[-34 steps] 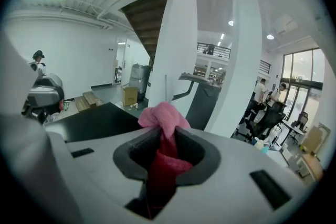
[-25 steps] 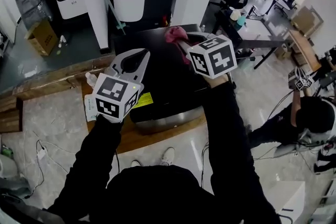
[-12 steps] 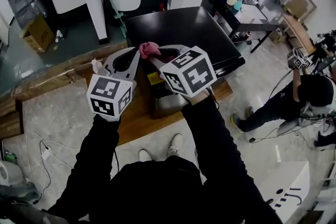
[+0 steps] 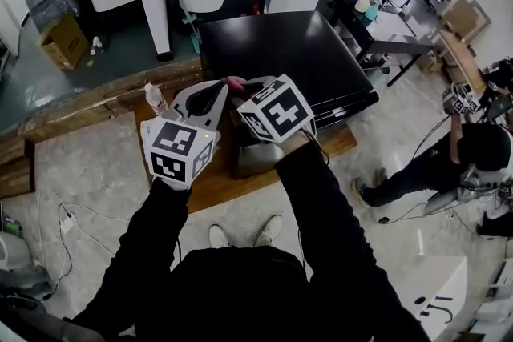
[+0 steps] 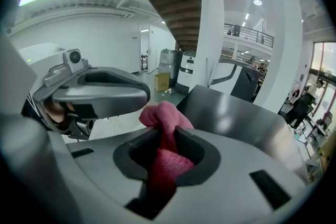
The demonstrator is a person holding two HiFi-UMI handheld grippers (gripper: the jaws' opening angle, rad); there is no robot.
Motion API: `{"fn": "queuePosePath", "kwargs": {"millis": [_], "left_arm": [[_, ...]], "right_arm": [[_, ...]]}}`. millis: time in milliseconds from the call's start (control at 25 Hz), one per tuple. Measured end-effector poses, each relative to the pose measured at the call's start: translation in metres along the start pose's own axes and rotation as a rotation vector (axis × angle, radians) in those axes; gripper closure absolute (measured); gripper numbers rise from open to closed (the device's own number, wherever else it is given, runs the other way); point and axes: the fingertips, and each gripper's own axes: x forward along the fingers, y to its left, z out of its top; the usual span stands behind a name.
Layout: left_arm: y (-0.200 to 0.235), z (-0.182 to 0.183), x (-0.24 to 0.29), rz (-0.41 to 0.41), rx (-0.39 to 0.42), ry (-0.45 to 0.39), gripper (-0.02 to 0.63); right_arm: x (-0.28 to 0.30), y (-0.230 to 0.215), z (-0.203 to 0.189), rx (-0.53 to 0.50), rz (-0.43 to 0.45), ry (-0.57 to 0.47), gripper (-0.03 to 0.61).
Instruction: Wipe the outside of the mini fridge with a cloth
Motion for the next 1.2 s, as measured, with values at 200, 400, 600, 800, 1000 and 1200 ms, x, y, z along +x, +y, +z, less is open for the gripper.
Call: {"fn": "queuePosePath", "kwargs": {"millis": [200,400,600,800,1000,1200], "left_arm": [[-0.021,0.016,0.023,-0.004,0.032,0.002,0.607],[-0.055,0.034,0.049,-0.015,0.053,0.006,0.607],[-0.087,0.042,0.077,-0.030,0.066,0.010,0.607],[-0.116,0.044,0.105,-0.046,0.059,0.008,0.607],[-0.152,0.050,0.134,-0.077,0.069,0.013,0.607],[-0.178,0.051,0.157,-0.095,0.068,0.012,0.607]], "right_arm": [[-0.012,-0.035,-0.010,0.014,-0.013,-0.002,0.502],[-0.030,-0.071,-0.028,0.027,-0.019,-0.006,0.502],[-0.049,-0.115,-0.052,0.053,-0.040,-0.005,0.502],[-0.068,-0.172,-0.083,0.097,-0.075,0.005,0.502],[-0.098,-0.230,-0.113,0.145,-0.120,0.011,0.502],[-0.122,-0.272,-0.142,0.174,-0.152,0.018,0.502]]}}
